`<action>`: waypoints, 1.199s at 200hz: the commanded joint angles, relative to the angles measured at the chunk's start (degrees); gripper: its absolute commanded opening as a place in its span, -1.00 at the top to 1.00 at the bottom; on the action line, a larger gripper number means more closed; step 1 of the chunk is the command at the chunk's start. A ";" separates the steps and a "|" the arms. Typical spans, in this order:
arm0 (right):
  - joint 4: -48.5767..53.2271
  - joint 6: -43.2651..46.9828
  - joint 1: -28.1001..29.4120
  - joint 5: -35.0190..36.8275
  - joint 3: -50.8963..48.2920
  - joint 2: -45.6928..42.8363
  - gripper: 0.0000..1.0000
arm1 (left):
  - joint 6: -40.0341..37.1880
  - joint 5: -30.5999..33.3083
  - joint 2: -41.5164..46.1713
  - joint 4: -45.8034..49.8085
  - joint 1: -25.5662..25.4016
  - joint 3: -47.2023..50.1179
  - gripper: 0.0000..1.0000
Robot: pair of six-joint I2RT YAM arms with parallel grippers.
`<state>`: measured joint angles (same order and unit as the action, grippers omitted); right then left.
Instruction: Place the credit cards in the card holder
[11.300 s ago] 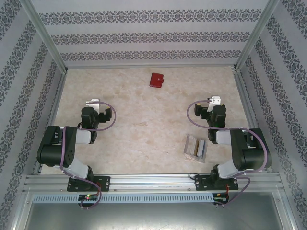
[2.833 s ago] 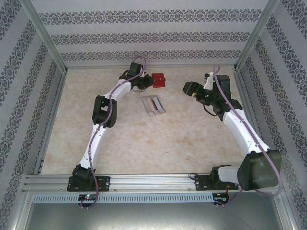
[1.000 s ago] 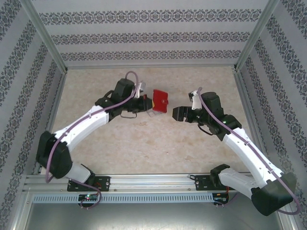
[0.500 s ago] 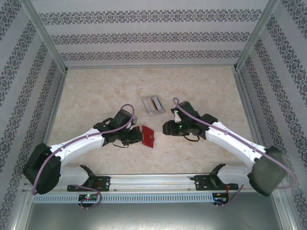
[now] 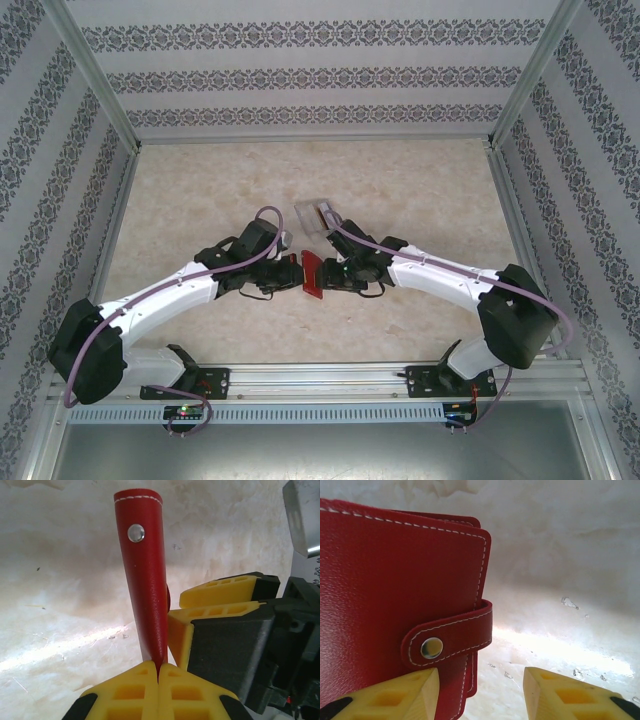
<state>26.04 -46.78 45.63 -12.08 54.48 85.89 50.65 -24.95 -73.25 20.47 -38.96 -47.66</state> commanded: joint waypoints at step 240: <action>-8.41 -1.91 -2.87 5.85 -7.99 0.39 1.00 | 0.46 1.37 -5.13 -4.81 -0.94 5.06 1.00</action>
<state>17.74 -49.56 42.85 -8.12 48.23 88.47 51.90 -25.74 -77.34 17.08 -39.05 -44.64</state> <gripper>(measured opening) 0.068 0.048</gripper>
